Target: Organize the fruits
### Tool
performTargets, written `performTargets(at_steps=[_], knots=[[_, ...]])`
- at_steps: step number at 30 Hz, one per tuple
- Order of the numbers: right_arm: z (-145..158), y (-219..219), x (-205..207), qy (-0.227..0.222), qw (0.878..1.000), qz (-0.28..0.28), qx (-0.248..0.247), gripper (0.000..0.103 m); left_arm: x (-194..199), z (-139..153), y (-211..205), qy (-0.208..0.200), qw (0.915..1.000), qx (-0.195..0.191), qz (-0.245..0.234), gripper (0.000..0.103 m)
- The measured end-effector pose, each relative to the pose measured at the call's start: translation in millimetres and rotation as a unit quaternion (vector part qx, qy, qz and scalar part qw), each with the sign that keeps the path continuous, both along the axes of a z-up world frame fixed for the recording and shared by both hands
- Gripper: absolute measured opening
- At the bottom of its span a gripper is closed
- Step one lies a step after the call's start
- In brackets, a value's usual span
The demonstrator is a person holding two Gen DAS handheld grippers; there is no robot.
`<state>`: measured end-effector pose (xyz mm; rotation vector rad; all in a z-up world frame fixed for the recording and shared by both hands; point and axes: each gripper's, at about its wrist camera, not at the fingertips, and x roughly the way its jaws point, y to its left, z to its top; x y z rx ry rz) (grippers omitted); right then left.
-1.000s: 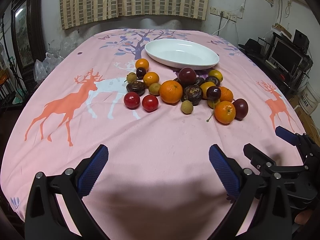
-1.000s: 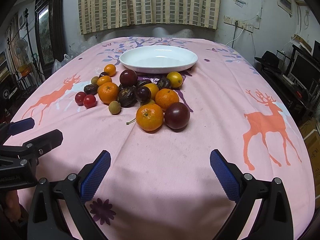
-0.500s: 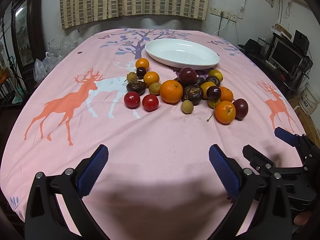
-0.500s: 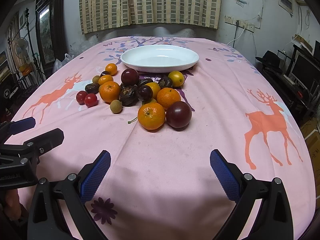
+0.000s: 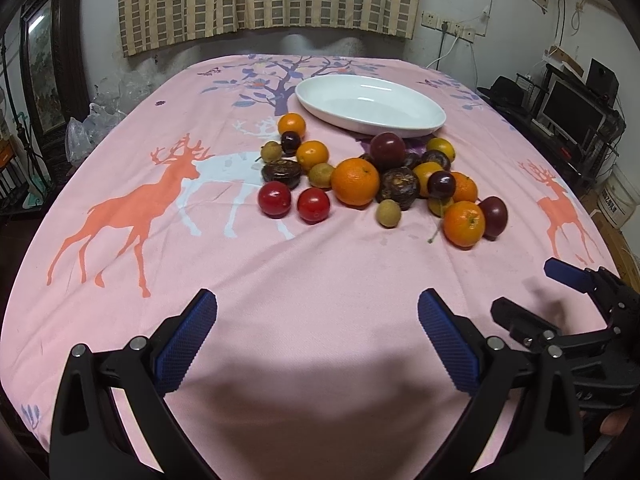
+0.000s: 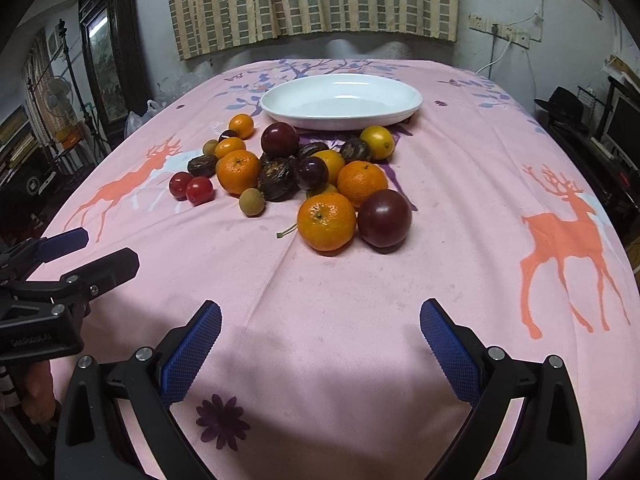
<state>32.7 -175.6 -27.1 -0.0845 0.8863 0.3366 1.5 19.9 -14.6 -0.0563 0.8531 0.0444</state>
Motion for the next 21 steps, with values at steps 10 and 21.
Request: performTargets(at_steps=[10, 21], knots=[[-15, 18, 49, 0.074, 0.997, 0.019, 0.018, 0.073, 15, -13, 48, 0.024, 0.9988, -0.031, 0.029, 0.099], [-20, 37, 83, 0.07, 0.997, 0.008, -0.014, 0.069, 32, -20, 57, 0.039, 0.9982, -0.035, 0.03, 0.099]])
